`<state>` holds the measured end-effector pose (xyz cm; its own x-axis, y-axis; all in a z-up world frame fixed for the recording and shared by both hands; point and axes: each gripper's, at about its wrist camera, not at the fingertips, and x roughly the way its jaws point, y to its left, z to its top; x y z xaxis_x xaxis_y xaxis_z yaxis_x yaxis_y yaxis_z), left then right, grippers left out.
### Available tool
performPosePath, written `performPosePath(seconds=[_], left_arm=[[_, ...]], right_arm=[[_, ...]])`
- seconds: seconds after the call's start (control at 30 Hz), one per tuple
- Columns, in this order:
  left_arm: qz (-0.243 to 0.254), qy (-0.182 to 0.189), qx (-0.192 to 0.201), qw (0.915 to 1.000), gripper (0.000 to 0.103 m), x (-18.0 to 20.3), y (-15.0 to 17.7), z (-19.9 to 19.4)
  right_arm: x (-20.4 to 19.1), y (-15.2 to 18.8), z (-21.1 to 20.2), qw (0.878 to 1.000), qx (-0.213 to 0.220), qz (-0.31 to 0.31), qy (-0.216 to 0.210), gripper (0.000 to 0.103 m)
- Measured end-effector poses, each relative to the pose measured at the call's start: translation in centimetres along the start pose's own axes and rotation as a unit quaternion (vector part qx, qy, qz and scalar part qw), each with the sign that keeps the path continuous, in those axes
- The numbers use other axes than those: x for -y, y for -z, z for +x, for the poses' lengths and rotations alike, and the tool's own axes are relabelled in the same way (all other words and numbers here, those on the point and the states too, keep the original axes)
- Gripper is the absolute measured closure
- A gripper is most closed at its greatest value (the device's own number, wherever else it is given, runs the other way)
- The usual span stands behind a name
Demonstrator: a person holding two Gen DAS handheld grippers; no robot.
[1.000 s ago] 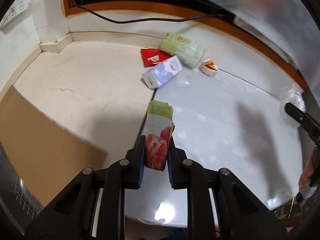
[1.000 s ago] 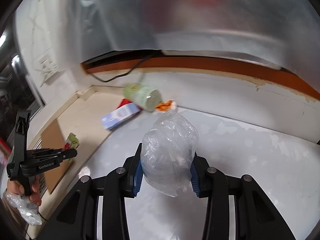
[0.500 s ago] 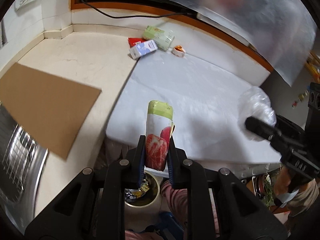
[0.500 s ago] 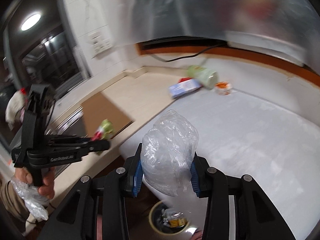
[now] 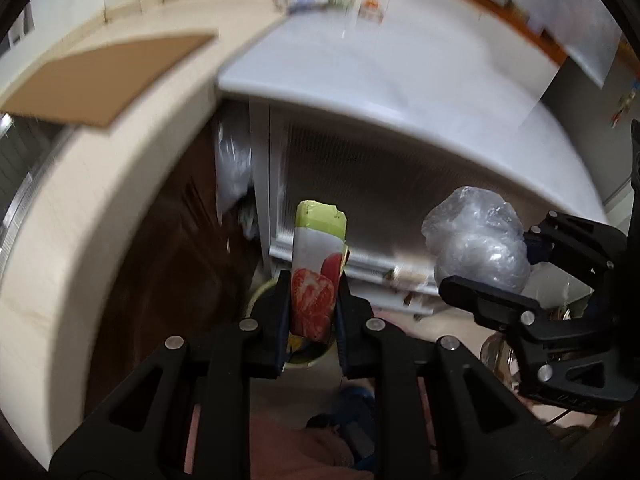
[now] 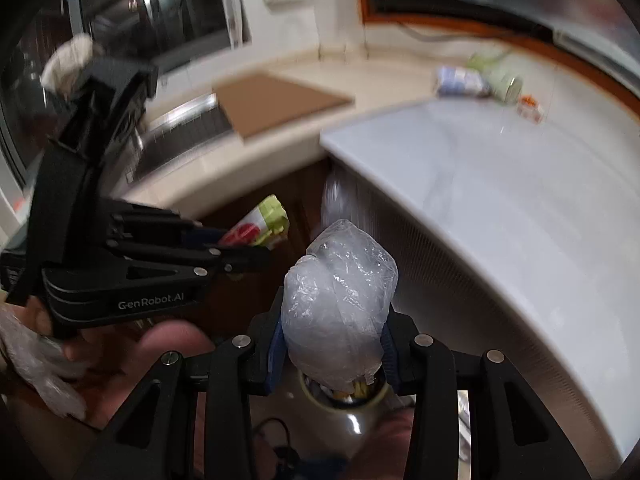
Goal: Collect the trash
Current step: 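Carry the plastic bag and strawberry packet down over the bin with both grippers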
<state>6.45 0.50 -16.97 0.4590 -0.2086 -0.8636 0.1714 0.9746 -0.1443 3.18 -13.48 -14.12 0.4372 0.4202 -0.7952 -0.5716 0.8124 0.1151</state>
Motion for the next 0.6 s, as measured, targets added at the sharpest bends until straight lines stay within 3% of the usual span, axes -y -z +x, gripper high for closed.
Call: performPosePath(seconds=[0.3, 0.6], left_arm=[[0.022, -0.027, -0.051, 0.9981, 0.087, 0.3, 3.1, 6.7], [0.006, -0.01, -0.107, 0.9941, 0.087, -1.1, 4.2, 14.0]], right_arm=[[0.8, 5.7, 9.2, 0.997, -0.071, 0.007, -0.004, 0.064], [5.0, 8.4, 17.0, 0.99, -0.124, 0.072, -0.018, 0.063]])
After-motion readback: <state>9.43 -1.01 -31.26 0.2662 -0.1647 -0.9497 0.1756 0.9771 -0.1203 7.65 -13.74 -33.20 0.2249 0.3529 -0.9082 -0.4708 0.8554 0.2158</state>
